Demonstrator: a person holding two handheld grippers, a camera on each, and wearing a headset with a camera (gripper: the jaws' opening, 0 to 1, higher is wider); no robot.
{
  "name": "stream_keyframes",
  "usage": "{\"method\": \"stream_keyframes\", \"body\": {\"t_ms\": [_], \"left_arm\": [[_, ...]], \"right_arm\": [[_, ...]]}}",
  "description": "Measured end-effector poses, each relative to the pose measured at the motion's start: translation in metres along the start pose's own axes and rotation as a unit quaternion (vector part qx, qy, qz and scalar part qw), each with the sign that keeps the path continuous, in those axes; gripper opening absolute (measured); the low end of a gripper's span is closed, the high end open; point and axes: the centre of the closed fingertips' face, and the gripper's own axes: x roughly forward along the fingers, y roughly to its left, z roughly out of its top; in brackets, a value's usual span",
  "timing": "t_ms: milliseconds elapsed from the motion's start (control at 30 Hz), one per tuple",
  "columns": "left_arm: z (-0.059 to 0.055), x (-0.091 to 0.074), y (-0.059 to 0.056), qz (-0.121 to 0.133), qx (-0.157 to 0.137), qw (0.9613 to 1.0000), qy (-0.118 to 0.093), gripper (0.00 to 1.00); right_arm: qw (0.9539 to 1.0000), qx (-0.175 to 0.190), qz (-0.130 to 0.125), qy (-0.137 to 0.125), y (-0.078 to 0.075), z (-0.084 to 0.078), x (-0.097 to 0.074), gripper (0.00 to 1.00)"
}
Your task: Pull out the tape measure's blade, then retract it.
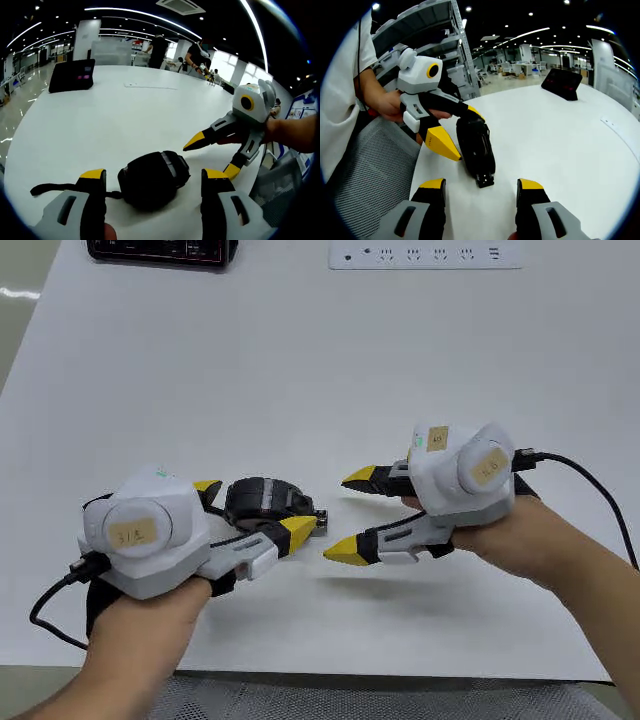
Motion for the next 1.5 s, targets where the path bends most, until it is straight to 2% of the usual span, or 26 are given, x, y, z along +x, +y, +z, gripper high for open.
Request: {"method": "stream_keyframes", "body": {"t_ms": [133,500,767,867,1133,1233,1500], "left_arm": [[-0.002,-0.004,-0.004,-0.012,0.029,0.9995,0.006,0.76],[-0.002,-0.014,-0.013,-0.040,0.051,0.9979,0.006,0.84],[-0.004,-0.021,-0.015,-0.053,0.074,0.9958,0.013,0.82],[-0.005,-0.023,-0.014,-0.056,0.081,0.9950,0.016,0.77],[-0.004,-0.027,-0.016,-0.071,0.086,0.9936,0.017,0.83],[-0.001,-0.030,-0.019,-0.081,0.084,0.9931,0.009,0.90],[-0.004,-0.038,-0.022,-0.094,0.112,0.9891,0.017,0.96]], "right_arm": [[1.0000,0.001,-0.009,-0.001,0.000,-0.001,-0.006,0.59],[0.9997,0.004,-0.023,0.000,0.002,-0.004,-0.017,0.66],[0.9993,0.008,-0.035,0.004,0.003,-0.007,-0.027,0.72],[0.9992,0.015,-0.036,0.001,0.004,-0.008,-0.030,0.73],[0.9988,0.016,-0.047,-0.002,0.005,-0.009,-0.038,0.75],[0.9985,0.020,-0.051,-0.005,0.006,-0.010,-0.043,0.76],[0.9971,0.024,-0.072,-0.002,0.008,-0.020,-0.057,0.80]]}}
